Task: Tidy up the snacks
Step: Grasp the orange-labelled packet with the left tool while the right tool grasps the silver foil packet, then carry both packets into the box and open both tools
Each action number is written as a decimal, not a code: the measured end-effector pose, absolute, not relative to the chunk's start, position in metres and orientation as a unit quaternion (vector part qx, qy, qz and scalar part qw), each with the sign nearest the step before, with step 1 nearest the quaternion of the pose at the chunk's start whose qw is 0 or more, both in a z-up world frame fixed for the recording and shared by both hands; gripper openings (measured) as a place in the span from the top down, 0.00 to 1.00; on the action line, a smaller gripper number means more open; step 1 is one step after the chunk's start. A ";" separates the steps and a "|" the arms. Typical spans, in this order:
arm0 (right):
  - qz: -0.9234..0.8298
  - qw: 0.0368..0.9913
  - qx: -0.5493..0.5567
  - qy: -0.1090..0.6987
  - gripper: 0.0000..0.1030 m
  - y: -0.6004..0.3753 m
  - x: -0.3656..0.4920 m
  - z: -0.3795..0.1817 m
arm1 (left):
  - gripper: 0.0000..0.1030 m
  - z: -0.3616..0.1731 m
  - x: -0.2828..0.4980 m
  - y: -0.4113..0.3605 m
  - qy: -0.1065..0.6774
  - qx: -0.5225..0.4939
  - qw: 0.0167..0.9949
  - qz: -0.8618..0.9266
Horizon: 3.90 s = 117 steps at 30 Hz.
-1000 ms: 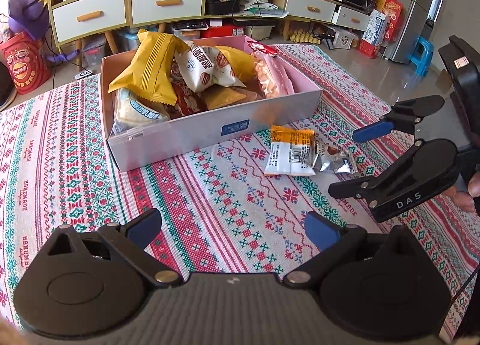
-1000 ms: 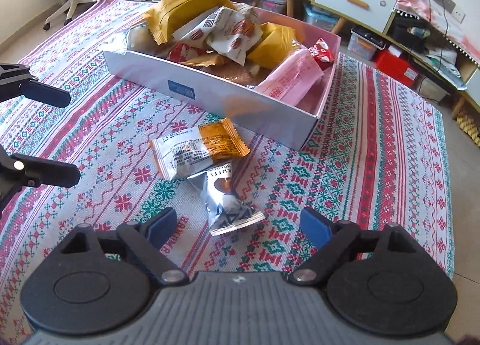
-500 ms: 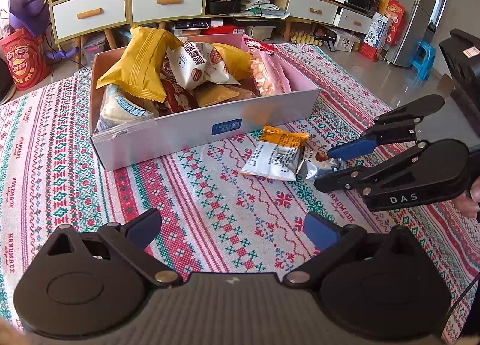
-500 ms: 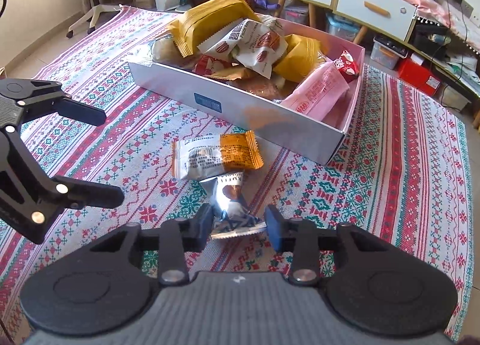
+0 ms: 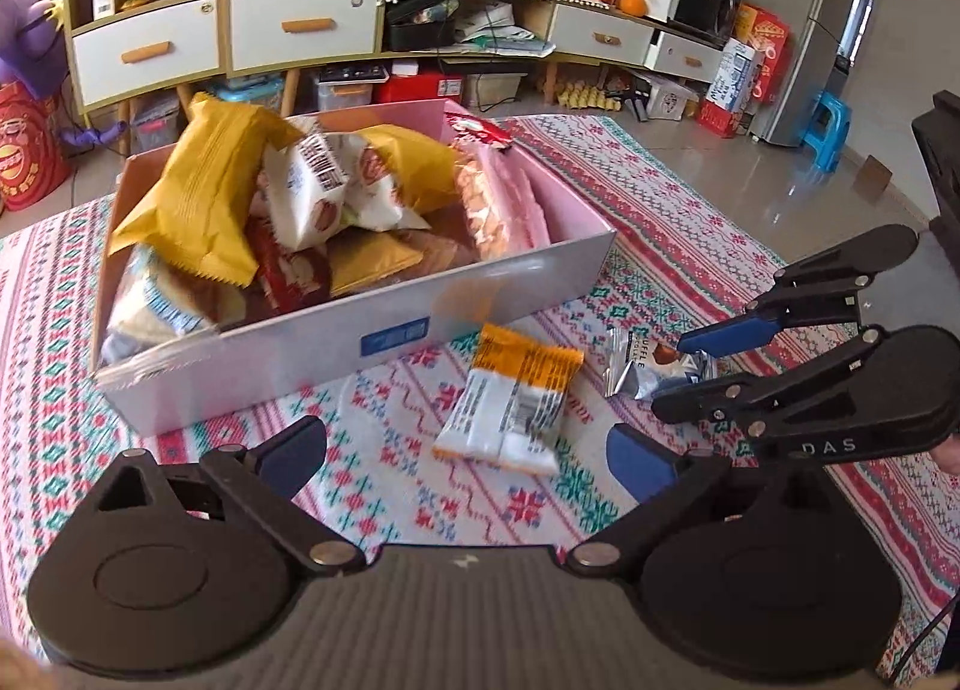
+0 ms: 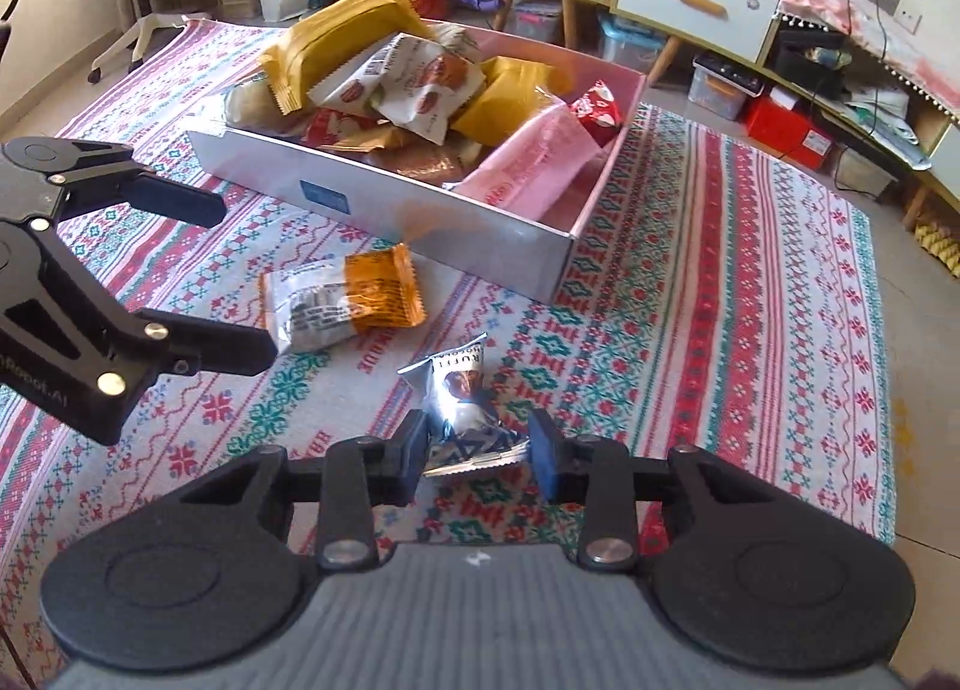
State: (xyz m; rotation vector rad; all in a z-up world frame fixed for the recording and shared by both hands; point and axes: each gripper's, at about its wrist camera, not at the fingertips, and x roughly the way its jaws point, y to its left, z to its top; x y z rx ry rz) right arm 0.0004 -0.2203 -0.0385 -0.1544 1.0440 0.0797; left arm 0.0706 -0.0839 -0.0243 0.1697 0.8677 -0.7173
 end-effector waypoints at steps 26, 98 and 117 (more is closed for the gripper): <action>0.022 0.858 -0.068 0.509 0.68 -0.233 0.002 -0.038 | 0.47 -0.037 0.069 -0.122 0.404 0.155 0.824 -0.365; 0.007 0.869 0.017 0.495 0.81 -0.237 0.025 -0.006 | 0.55 0.012 0.071 -0.090 0.410 0.063 0.858 -0.303; 0.007 0.886 0.109 0.451 0.81 -0.223 0.089 0.008 | 0.55 0.013 0.141 -0.073 0.403 0.067 0.886 -0.218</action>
